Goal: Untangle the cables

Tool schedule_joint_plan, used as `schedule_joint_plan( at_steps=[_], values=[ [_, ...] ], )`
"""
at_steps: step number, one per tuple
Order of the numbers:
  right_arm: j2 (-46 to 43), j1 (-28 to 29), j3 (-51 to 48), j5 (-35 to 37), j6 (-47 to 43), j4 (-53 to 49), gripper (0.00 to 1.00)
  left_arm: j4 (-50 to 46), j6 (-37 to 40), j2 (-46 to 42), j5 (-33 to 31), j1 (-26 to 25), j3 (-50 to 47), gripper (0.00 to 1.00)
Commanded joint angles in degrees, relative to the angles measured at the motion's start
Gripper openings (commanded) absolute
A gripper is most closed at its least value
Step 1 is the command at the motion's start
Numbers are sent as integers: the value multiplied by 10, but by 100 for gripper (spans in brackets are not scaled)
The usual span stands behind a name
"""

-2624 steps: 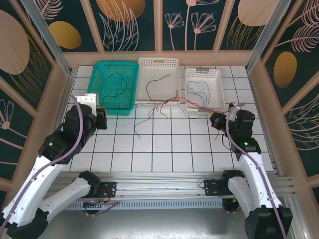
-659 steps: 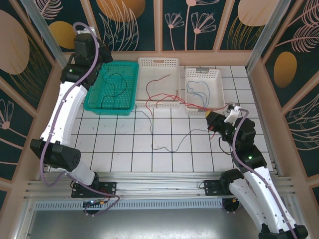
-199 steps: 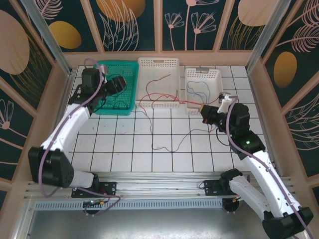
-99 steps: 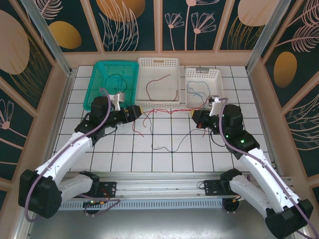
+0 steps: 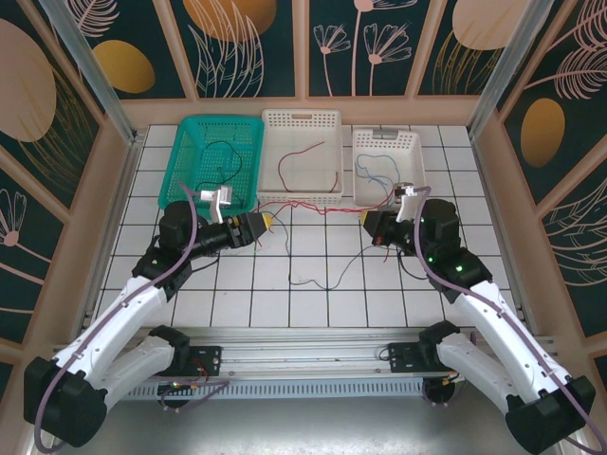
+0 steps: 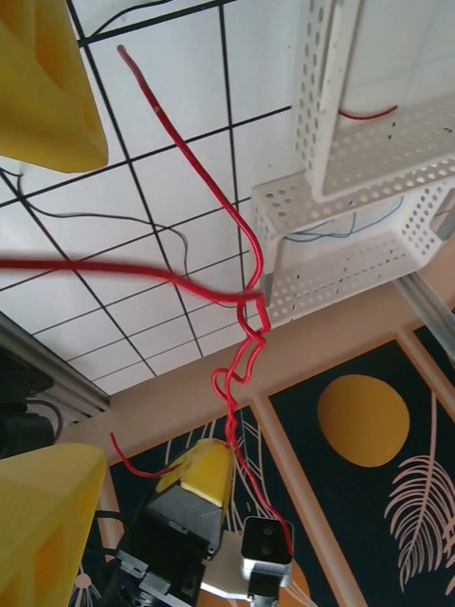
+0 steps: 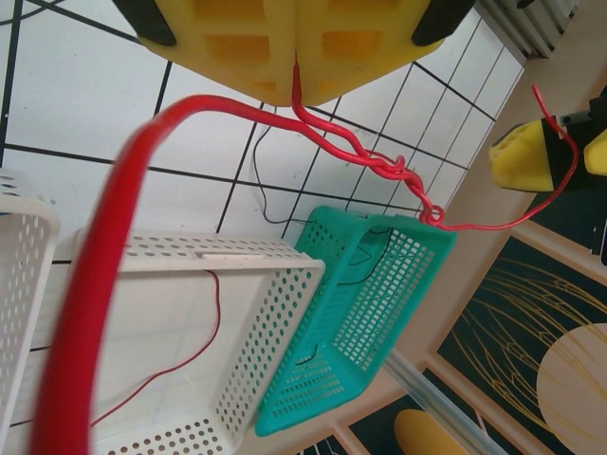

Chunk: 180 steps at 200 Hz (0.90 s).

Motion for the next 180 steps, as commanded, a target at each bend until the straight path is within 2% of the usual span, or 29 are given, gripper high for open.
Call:
schedule_joint_plan(
  at_steps=[1,21,30,62,78,108,180],
  values=[
    [3,6,-3,-4,3,28,0,22,-2,-11,18,-2,-16,73],
    [4,8,-3,-6,3,29,0,23,0,-9,15,-2,-17,69],
    [3,9,-4,-6,3,28,0,26,-1,-9,14,-2,-17,62],
    [1,10,-6,-6,-1,22,0,23,3,-13,-5,-2,-12,25],
    [0,9,-11,-5,-3,20,0,20,2,-15,-12,-2,-8,0],
    [-1,9,-27,1,-10,14,0,-10,6,-33,-66,-2,6,0],
    [-15,6,-108,26,-6,7,0,-227,72,-64,-352,-2,158,0]
  ],
)
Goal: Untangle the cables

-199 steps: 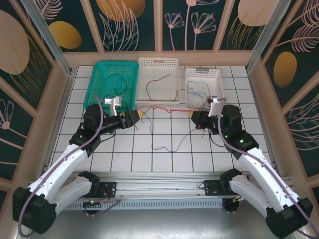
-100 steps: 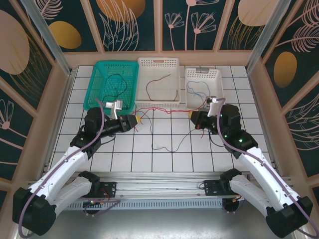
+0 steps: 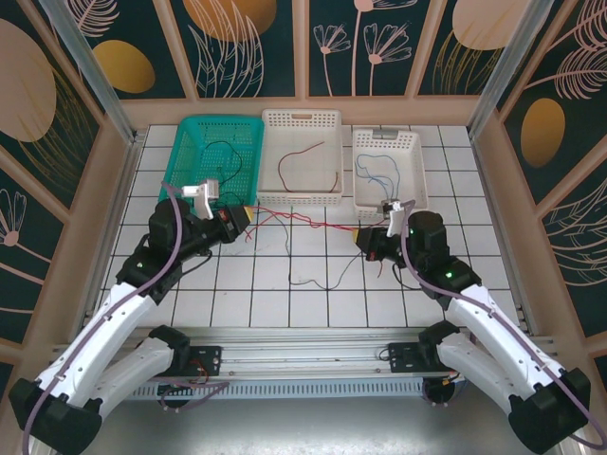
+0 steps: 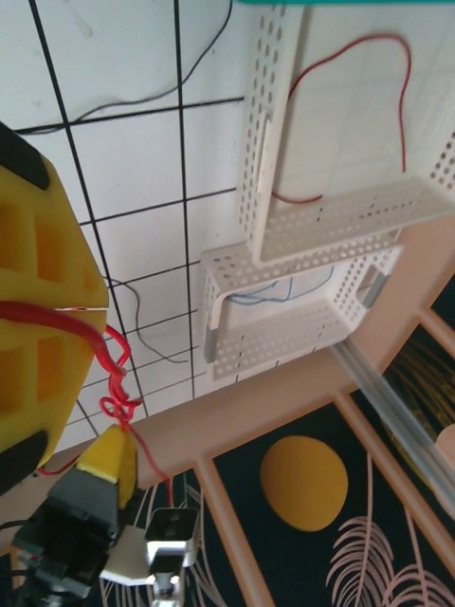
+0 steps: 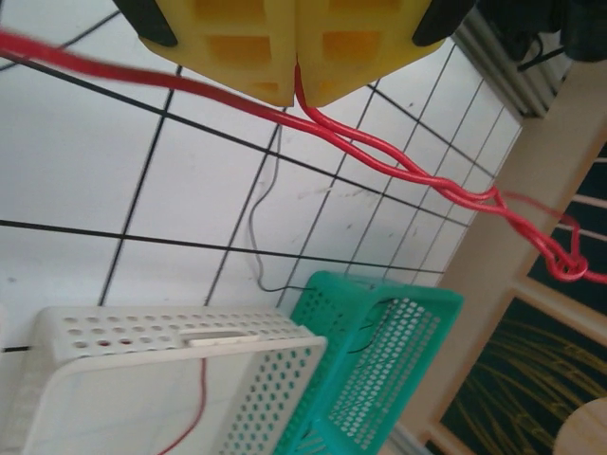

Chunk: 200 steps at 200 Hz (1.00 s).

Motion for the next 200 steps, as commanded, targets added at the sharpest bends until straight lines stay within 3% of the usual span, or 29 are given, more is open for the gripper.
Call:
schedule_joint_plan(
  at_steps=[1,50,72,133,200],
  values=[
    [-7,-13,-24,62,1,-33,0,-69,35,-19,-186,18,63,0],
    [-5,-13,-24,69,2,-38,0,-139,82,-10,-283,18,139,0],
    [-6,-13,-25,35,4,-23,0,-137,78,-10,-262,18,133,0],
    [-15,-13,-58,-68,34,50,28,-93,49,-7,-204,17,85,0],
    [21,7,-94,-86,63,131,42,-43,24,5,-137,17,52,0]
  ],
)
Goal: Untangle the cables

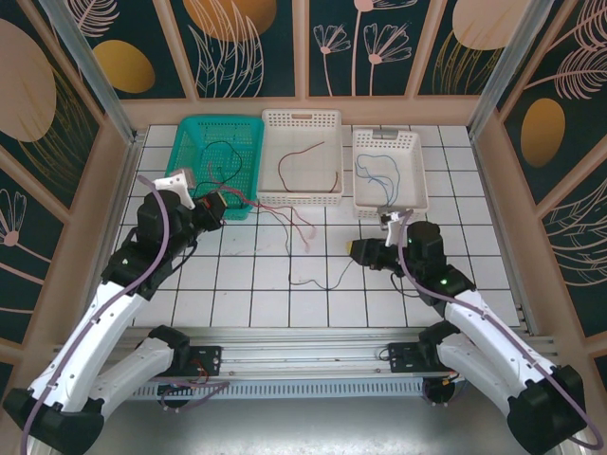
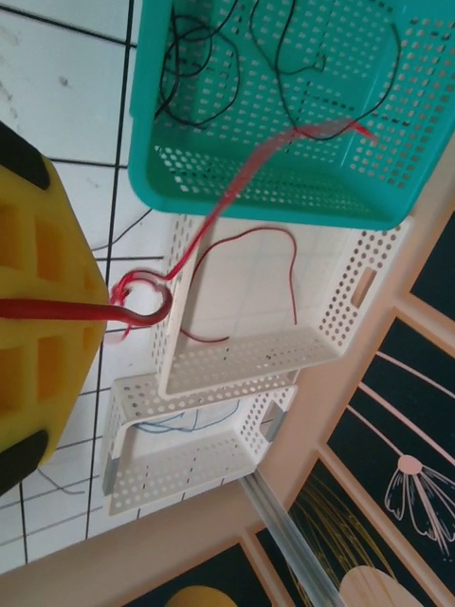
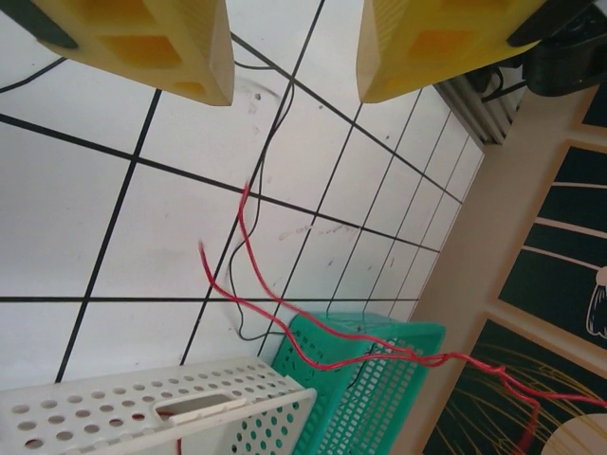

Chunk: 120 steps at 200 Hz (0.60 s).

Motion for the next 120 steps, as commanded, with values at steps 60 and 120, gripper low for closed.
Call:
schedule_joint_plan(
  at_steps=[60,120],
  values=[
    [149,92,22,81,-16,118,47,59,-29,6,76,1,-8,0],
    [228,136,40,71,-28,216,48,70,-36,2,94,1,-33,0]
  ],
)
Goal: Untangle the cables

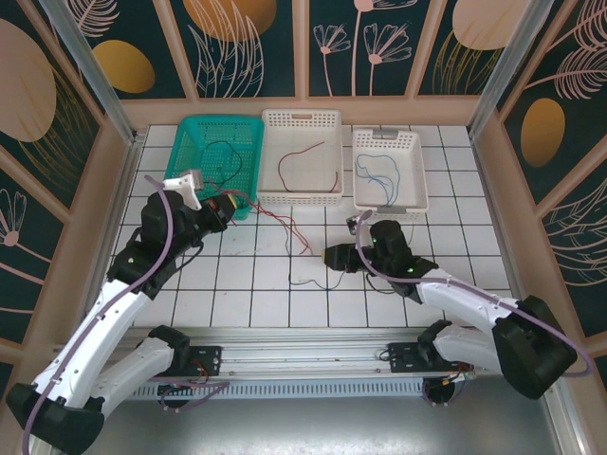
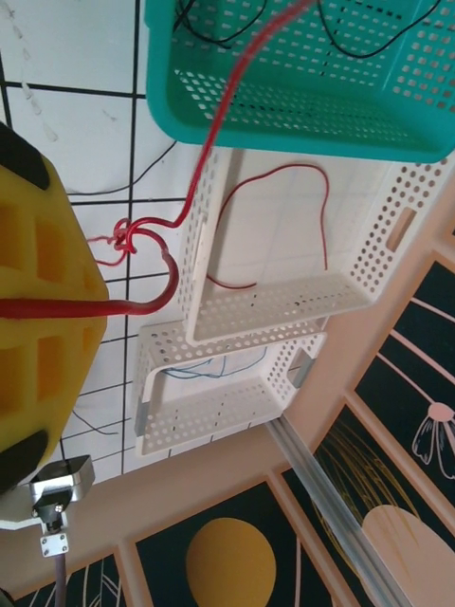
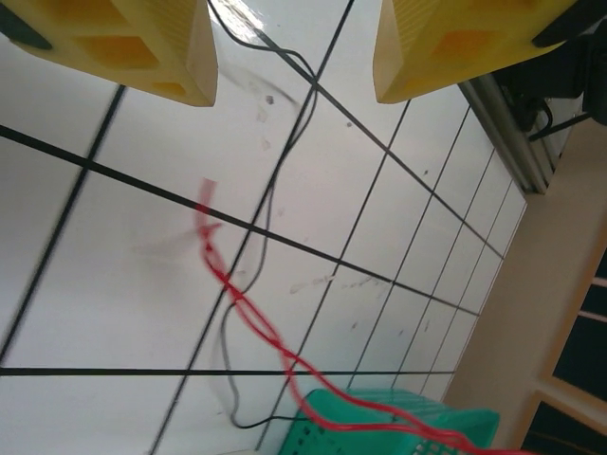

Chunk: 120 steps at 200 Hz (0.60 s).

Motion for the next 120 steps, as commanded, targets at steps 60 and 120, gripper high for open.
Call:
schedule_joint_plan(
  at_steps=[60,120],
  values=[
    [93,30,62,56,-56,71,48,20,-7,-8,19,1,-6,0],
    [129,38,65,63,-60,87,47,21,-11,-12,24,1,-5,0]
  ],
)
